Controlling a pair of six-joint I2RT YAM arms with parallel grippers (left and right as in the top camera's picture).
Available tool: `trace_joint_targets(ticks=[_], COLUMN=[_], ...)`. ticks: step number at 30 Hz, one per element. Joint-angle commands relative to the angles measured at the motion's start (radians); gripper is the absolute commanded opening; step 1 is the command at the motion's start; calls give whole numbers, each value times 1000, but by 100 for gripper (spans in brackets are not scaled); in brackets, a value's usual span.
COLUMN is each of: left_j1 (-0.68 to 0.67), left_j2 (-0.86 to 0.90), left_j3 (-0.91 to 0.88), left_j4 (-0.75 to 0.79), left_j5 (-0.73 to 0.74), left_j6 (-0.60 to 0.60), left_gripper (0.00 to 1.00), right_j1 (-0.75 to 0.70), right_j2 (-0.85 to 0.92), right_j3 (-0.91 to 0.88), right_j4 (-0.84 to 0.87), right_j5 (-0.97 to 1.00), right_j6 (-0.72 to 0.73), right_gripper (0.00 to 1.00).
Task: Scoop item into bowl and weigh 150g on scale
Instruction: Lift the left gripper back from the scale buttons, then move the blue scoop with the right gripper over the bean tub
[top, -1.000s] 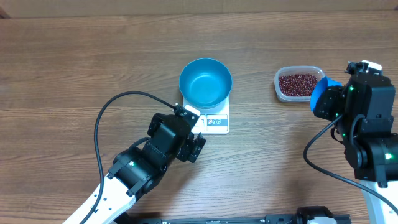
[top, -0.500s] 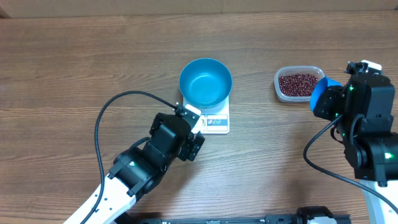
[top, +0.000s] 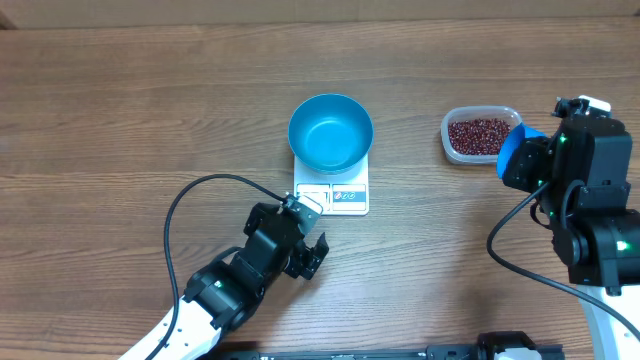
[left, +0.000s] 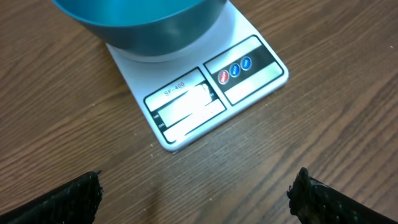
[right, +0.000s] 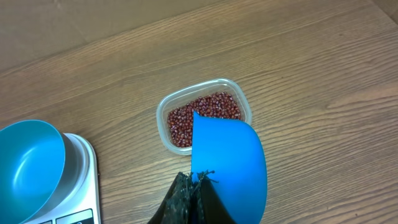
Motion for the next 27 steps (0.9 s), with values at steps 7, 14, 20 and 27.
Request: trace_joint_targets(ticks=[7, 14, 20, 27], left_j1=[92, 124, 124, 124], left_j2=[-15, -15, -15, -15], left_j3=[-5, -5, -5, -5], left_j4=[24, 27, 27, 27], left_j5=[109, 155, 154, 154], left_j6=[58, 94, 94, 94], left_gripper=[100, 100, 100, 99], right_j1=[-1, -1, -1, -1], right_j2=[-2, -2, -2, -2], right_j3=[25, 25, 25, 25], right_j4=[10, 9, 9, 10], right_j5=[0, 0, 0, 0], right_j6=[-1, 0, 0, 0], right_gripper=[4, 4, 4, 4])
